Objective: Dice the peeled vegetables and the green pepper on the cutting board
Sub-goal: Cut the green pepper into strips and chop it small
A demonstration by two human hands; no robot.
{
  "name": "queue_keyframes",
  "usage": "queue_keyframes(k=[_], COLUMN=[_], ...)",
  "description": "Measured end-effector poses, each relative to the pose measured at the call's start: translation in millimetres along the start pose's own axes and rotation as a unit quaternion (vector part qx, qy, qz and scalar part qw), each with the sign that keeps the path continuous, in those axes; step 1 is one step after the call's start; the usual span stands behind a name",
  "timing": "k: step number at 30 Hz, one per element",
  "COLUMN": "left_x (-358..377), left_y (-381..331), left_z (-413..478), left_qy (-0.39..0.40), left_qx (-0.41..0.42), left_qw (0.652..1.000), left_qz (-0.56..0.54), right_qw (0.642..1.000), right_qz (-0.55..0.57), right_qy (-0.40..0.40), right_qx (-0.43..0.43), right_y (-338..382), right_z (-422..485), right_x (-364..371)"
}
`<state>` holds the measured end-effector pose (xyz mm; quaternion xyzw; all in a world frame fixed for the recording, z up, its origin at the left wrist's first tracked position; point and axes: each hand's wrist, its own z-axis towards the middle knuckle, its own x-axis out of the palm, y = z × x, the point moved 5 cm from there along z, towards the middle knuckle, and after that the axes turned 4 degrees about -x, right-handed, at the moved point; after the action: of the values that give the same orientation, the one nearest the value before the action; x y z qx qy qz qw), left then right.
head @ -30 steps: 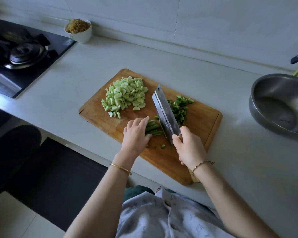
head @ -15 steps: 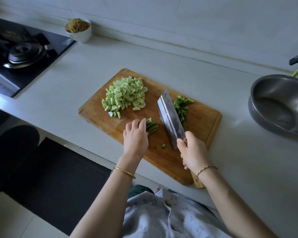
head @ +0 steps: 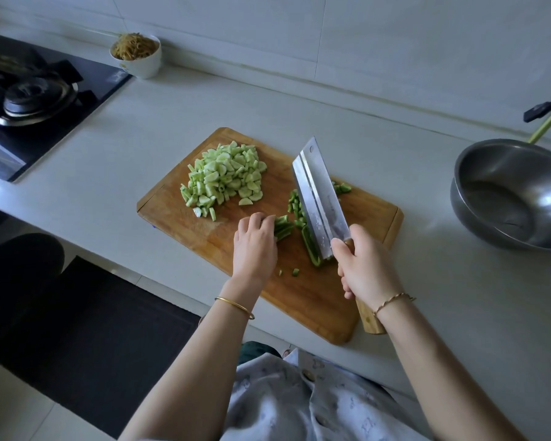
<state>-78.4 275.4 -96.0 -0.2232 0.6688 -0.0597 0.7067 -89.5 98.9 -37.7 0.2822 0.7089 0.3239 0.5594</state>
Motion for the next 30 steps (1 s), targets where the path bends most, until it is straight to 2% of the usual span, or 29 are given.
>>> queue_keyframes(k=[7, 13, 21, 30], left_x=[2, 5, 8, 14], left_y=[-2, -4, -4, -5], left_z=[7, 10, 7, 3], left_qy=[-0.002, -0.008, -0.056, -0.098], left_qx=[0.002, 0.023, 0.043, 0.065], left_qw=[1.0, 0.999, 0.997, 0.993], left_qz=[-0.005, -0.022, -0.028, -0.033], right_qw=[0.998, 0.994, 0.991, 0.978], right_qz=[-0.053, -0.1, -0.13, -0.196], right_qy=[0.023, 0.044, 0.035, 0.07], right_qx=[-0.023, -0.006, -0.025, -0.001], right_y=[15, 18, 22, 24], right_z=[6, 9, 15, 22], right_x=[18, 26, 27, 37])
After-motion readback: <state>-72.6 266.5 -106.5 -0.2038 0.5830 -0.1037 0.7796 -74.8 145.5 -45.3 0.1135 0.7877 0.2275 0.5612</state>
